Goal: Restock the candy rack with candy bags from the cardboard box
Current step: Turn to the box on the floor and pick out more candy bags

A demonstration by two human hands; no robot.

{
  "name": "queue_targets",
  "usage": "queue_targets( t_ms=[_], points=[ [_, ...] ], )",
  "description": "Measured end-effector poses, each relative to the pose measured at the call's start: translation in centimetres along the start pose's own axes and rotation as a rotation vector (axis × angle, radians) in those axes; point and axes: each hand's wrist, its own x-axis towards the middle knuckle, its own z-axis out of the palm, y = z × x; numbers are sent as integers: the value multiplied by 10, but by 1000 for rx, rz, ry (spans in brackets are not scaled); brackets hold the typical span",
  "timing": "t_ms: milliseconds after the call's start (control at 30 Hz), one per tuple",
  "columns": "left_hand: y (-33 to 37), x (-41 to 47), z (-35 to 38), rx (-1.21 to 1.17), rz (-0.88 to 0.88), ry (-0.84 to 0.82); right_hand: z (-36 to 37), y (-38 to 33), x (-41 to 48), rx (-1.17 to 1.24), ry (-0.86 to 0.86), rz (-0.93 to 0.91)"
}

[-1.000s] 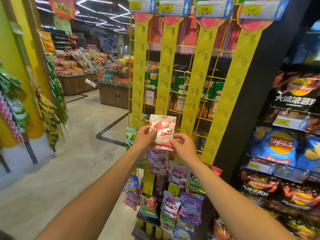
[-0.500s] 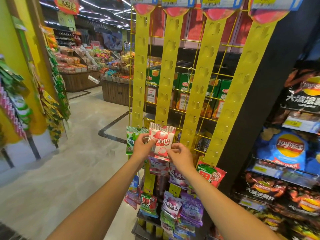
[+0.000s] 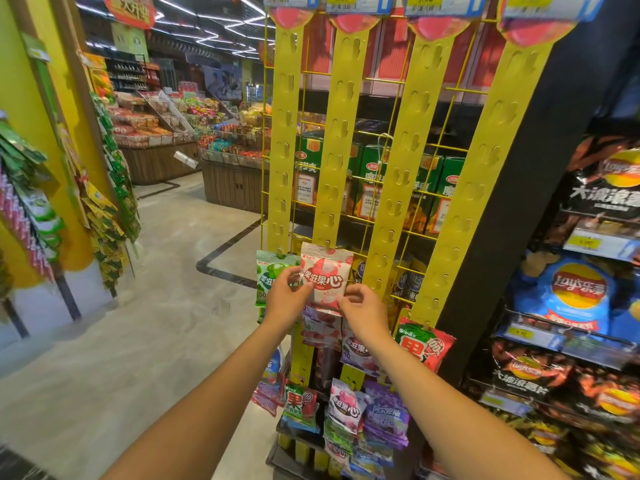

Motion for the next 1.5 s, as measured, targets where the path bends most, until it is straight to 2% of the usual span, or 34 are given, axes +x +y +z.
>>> queue_targets(
  t_ms=[233, 367, 567, 667, 800, 1033, 1500],
  points=[
    [-6, -19, -13, 138, 99, -113, -12, -1, -21, -31, 5, 44],
    [-11, -34, -19, 400, 235, -163, -24, 2, -40, -109, 17, 30],
    [-14, -58, -7, 849, 582, -226, -61, 10, -74, -466, 0, -141],
    [-15, -71, 14, 960, 699, -292, -86, 22, -88, -626, 28, -187],
    [-12, -99, 54, 982, 802, -383, -130, 49, -109, -735, 80, -140],
    [8, -172, 147, 937, 920, -542, -232, 104, -171, -791, 162, 25],
    [35, -402, 339, 863, 954, -949, -456, 216, -355, -841, 302, 383]
  ],
)
